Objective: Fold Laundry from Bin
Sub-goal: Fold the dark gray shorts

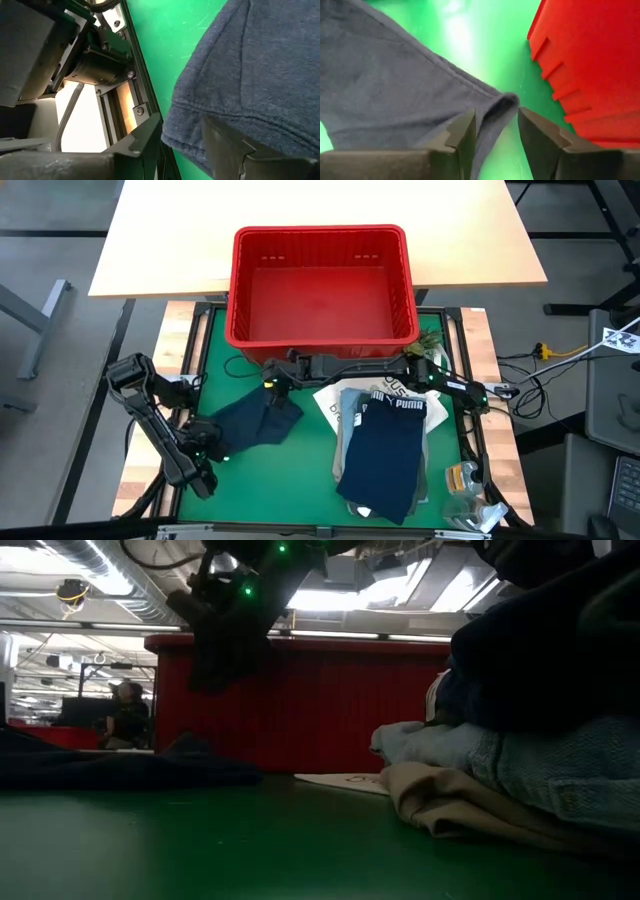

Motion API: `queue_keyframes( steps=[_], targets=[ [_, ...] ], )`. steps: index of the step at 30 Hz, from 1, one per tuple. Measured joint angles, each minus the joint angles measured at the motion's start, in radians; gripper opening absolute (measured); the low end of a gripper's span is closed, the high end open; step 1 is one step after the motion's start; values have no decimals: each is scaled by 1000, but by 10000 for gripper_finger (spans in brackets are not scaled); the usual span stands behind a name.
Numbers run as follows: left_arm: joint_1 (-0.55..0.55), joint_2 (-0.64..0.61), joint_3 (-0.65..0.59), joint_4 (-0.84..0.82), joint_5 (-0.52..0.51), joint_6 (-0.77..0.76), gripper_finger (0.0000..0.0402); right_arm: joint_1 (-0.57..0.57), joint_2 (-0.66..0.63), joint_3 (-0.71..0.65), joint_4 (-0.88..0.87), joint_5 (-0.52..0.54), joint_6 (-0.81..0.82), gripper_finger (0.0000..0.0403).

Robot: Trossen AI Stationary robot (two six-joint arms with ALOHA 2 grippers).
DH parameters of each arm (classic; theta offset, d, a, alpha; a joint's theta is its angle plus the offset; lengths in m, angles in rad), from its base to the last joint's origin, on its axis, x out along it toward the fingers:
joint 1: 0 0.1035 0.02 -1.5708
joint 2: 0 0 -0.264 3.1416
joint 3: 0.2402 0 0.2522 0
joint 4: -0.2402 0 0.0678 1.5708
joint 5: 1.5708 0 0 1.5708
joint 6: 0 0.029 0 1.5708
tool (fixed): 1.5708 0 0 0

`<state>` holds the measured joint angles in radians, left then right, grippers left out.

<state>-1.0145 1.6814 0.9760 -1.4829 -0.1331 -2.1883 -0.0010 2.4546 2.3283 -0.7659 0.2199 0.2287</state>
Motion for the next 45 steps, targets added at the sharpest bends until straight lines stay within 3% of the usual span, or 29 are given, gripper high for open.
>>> queue_keyframes(
  steps=[3, 9, 19, 27, 39, 45],
  targets=[
    [0, 0, 0, 19, -7, 0, 131, 0, 0, 0, -48, -25, 8, 149],
    [0, 0, 1, 128, -14, 9, 118, 14, 6, 1, -182, -206, 60, 140],
    [0, 0, 1, 145, 11, 46, 102, 75, 122, 1, -229, -213, 51, 128],
    [0, 0, 1, 159, 168, 90, 98, 89, 122, 5, -397, -220, 61, 128],
    [0, -2, 15, 173, 160, 105, 98, 95, 105, 2, -500, -292, 107, 128],
    [-16, -42, 104, 151, 81, 105, 98, 95, 76, 20, -534, -295, 106, 128]
  ],
)
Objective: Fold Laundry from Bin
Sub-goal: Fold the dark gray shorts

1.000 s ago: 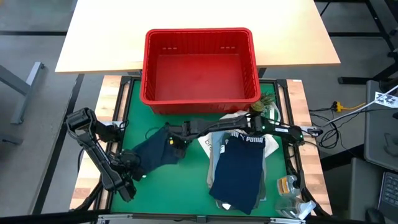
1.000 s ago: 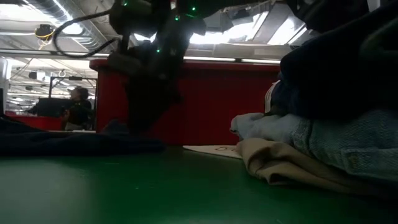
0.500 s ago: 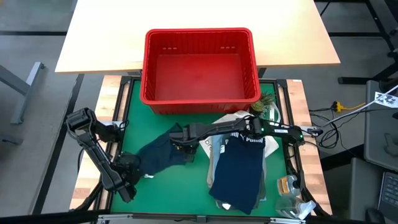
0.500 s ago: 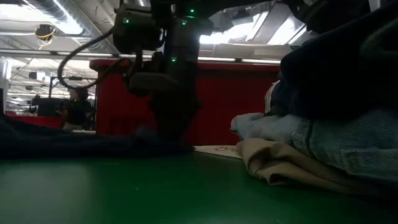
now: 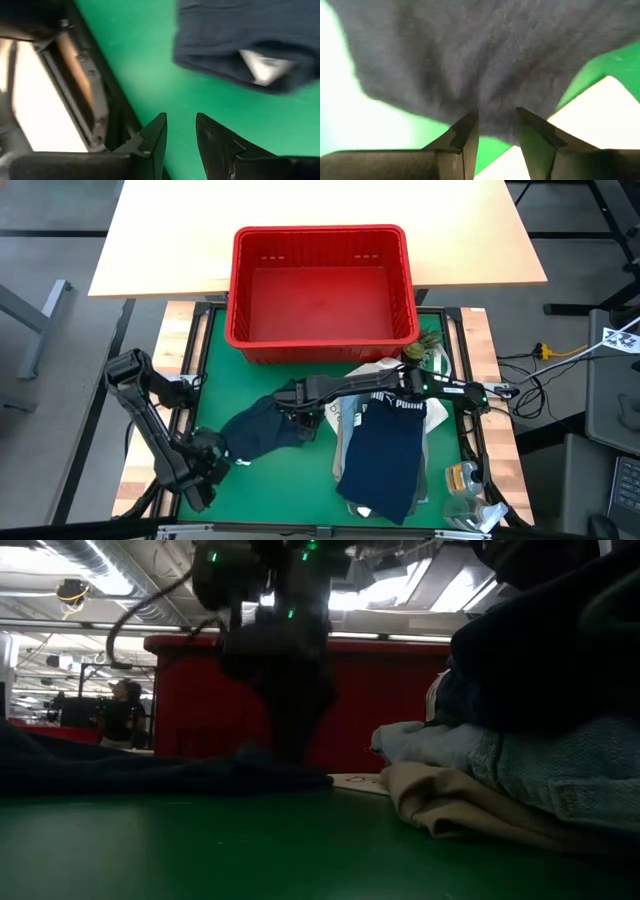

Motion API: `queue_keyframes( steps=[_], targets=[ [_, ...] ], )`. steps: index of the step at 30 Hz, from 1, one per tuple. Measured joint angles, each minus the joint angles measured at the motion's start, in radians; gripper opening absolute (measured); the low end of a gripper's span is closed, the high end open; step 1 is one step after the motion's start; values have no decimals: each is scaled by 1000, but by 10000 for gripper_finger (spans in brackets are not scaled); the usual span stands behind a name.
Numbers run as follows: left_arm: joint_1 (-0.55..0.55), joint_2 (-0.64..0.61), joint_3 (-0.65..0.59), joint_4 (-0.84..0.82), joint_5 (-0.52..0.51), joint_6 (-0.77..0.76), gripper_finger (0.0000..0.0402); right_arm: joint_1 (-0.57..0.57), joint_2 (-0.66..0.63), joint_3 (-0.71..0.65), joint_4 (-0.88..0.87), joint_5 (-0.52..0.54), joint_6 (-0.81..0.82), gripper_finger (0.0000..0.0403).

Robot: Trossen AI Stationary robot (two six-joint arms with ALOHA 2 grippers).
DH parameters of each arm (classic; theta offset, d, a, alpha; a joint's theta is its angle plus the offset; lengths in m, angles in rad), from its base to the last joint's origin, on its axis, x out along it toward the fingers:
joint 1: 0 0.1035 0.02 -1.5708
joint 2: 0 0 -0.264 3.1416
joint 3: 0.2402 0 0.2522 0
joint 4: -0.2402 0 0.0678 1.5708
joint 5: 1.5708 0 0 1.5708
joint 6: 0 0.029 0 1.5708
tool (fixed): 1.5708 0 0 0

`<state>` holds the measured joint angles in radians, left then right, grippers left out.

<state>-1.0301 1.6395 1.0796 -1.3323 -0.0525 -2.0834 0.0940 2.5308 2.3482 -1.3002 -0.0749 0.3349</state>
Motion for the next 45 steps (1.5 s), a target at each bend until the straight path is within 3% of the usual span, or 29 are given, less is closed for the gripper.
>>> queue_keyframes(
  steps=[7, 21, 33, 39, 45],
  targets=[
    [-30, -58, 35, 57, -41, 0, 98, 0, -70, 6, -54, 3, -57, 128],
    [-14, -58, 35, 95, 33, -35, 98, -1, -178, 6, -265, 155, -223, 128],
    [64, -57, 35, 141, 39, -28, 98, -3, -214, -13, -268, 80, -423, 128],
    [72, -111, 35, 148, 43, -28, 98, -6, -390, -210, -268, 21, -475, 128],
    [40, -259, 35, 138, -124, -21, 98, -61, -649, -600, -41, 9, -466, 128]
  ],
)
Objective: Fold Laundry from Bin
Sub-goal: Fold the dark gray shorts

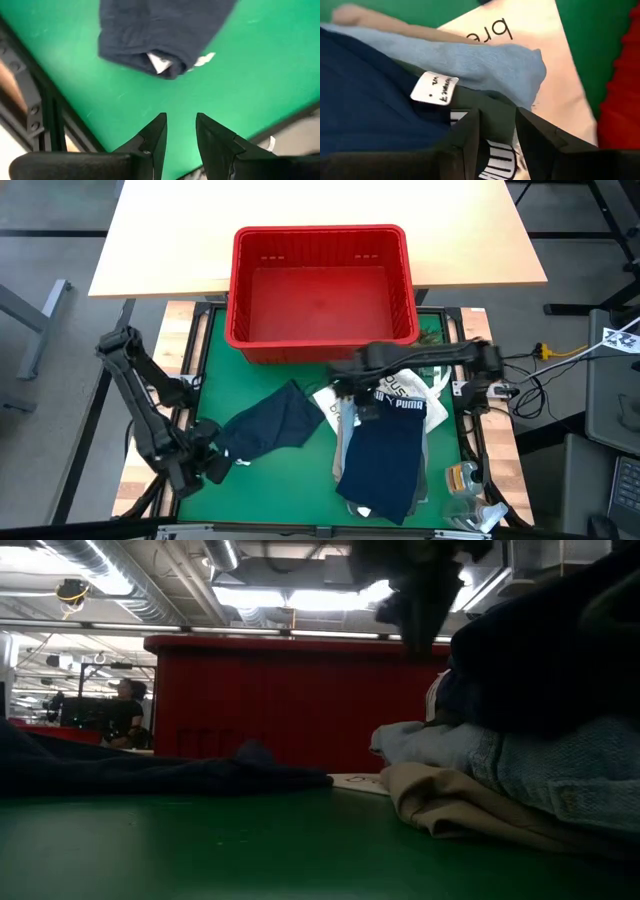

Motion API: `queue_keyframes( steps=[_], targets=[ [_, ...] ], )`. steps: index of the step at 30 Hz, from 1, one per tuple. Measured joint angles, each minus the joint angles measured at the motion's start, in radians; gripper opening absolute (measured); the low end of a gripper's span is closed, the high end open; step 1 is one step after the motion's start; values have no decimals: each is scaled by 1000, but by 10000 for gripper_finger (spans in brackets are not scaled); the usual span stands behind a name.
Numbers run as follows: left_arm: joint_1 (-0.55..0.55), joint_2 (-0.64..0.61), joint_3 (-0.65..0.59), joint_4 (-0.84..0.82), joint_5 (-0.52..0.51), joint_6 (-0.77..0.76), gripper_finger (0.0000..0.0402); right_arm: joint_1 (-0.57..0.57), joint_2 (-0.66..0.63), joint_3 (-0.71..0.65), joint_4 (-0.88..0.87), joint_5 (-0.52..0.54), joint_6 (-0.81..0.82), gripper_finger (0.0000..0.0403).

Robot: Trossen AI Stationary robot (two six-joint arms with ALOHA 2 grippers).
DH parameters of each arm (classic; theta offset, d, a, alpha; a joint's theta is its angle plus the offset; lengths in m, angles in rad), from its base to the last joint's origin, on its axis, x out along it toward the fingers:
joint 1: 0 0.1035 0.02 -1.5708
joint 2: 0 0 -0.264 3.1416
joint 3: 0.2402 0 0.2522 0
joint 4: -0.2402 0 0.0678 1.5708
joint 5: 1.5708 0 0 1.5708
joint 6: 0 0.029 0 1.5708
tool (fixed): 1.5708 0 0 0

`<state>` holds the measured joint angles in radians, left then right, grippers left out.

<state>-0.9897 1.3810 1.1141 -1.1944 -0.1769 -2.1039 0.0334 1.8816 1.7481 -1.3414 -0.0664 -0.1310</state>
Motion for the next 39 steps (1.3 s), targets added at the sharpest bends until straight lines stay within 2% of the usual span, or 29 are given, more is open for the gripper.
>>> queue_keyframes(
  steps=[5, 10, 15, 21, 26, 28, 32, 39],
  targets=[
    [-67, -53, 0, 3, -58, -29, 98, -70, -213, -316, 294, -125, 86, 128],
    [-80, -52, 0, 18, -48, -41, 98, -101, -284, -465, 576, -138, 235, 128],
    [-58, -51, 0, 18, 11, -35, 98, -99, -257, -475, 671, -119, 336, 128],
    [-41, -52, 0, 17, 76, -13, 101, -99, -227, -476, 692, -118, 347, 128],
    [-31, -51, 0, 9, 125, -15, 133, -99, -216, -476, 695, -116, 347, 145],
    [-31, -49, 0, 10, 126, -20, 153, -99, -216, -476, 696, -107, 347, 160],
    [-32, -40, 0, 11, 107, -124, 182, -99, -216, -476, 699, -67, 348, 199],
    [-31, -3, 0, 22, 32, -197, 186, -99, -208, -476, 747, -57, 413, 245]
  ],
)
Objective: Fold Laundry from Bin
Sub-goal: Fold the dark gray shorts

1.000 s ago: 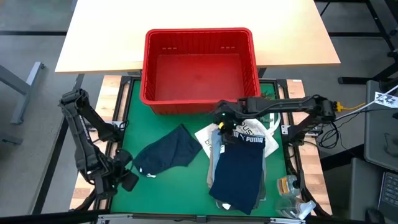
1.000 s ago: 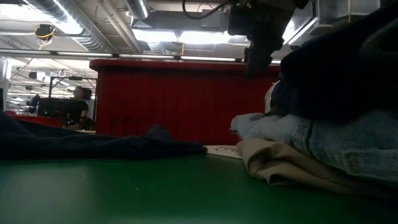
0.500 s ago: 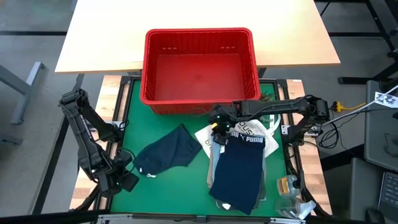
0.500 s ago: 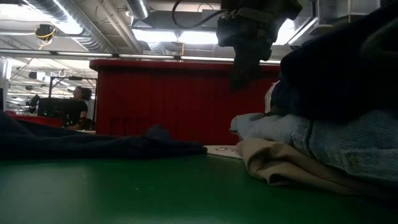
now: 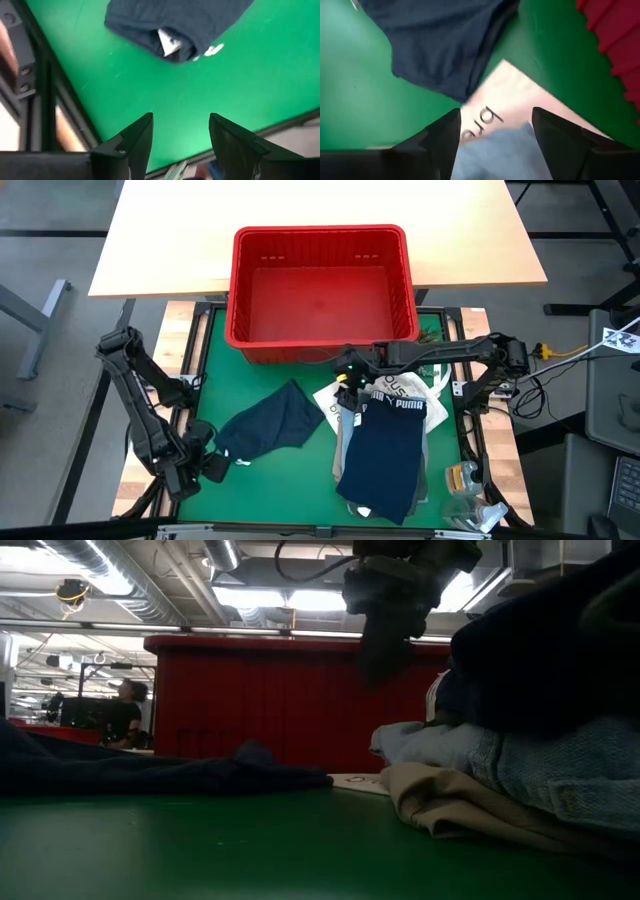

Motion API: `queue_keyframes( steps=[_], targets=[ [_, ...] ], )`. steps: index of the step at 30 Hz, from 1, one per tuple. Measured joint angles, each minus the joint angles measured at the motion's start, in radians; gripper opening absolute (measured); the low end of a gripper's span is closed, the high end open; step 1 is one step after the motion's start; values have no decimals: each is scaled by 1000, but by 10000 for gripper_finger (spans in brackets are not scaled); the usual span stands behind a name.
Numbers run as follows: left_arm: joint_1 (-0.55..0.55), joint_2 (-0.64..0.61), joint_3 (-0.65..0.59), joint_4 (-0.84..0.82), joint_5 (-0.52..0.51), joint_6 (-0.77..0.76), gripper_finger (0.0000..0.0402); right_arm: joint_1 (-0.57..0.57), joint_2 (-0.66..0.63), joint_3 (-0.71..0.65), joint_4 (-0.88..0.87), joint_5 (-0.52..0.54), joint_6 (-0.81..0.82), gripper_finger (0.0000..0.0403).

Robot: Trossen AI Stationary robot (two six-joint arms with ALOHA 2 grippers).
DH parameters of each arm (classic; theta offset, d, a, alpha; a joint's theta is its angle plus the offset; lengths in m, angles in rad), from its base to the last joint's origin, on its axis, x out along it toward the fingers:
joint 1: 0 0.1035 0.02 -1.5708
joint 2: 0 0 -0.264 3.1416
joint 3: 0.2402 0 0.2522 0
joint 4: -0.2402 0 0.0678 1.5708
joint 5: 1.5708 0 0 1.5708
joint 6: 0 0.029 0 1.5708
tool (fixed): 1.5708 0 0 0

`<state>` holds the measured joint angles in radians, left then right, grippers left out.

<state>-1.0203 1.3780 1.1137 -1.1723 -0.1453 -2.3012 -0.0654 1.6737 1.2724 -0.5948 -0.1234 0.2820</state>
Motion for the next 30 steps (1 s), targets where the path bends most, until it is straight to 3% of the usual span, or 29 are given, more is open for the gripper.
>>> queue_keyframes(
  steps=[15, 25, 30],
  targets=[
    [12, 190, -1, 7, 5, -19, 186, 0, 29, 0, 49, -43, 2, 249],
    [53, 189, -15, 13, -10, 8, 185, 0, 48, 1, 69, -98, 2, 248],
    [53, 91, -135, 55, -4, 2, 185, 0, 48, 1, 70, -98, 2, 248]
  ],
)
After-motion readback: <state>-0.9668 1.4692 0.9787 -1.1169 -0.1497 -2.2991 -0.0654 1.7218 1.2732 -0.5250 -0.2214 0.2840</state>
